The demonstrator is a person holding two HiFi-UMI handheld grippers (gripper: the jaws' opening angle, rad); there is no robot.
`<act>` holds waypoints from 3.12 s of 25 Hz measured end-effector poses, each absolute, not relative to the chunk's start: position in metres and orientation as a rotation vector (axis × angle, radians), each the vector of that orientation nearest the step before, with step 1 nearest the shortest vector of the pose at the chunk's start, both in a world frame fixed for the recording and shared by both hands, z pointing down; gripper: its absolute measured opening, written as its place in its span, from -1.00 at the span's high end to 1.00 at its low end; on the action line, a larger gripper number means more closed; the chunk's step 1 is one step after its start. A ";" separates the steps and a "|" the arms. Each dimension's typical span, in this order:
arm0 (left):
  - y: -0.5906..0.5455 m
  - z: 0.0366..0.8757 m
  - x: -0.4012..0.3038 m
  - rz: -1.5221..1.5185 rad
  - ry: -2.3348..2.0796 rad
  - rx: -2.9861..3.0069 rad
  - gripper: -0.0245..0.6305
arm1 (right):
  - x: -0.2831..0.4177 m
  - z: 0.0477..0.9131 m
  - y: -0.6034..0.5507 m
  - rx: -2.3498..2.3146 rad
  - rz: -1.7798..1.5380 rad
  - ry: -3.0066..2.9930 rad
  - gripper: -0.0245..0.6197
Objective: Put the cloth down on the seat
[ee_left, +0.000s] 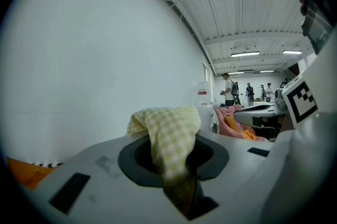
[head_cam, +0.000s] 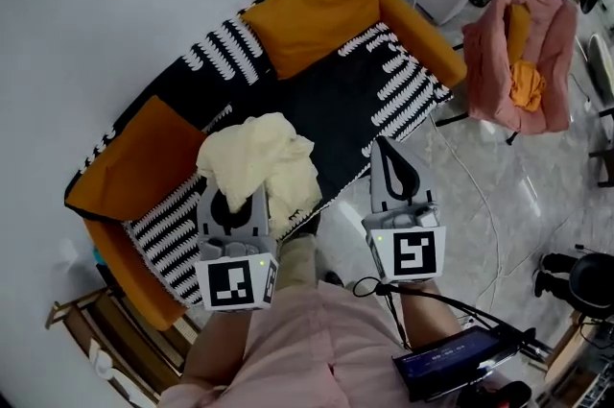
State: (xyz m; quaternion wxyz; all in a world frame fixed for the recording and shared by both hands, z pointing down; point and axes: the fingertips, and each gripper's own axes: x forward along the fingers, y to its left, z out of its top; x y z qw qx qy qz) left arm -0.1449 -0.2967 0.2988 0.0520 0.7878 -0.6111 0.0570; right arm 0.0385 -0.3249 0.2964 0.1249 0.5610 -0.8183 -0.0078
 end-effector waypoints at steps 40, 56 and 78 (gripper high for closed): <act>-0.493 0.630 -0.183 0.475 -1.658 2.335 0.62 | 0.034 0.533 -0.503 1.618 0.105 -2.220 0.89; -0.506 0.686 -0.191 0.590 -1.653 2.323 0.59 | 0.028 0.627 -0.517 1.498 0.172 -2.185 0.84; -0.430 0.703 -0.199 0.764 -1.628 2.147 -0.08 | 0.012 0.597 -0.495 1.457 0.136 -2.251 0.84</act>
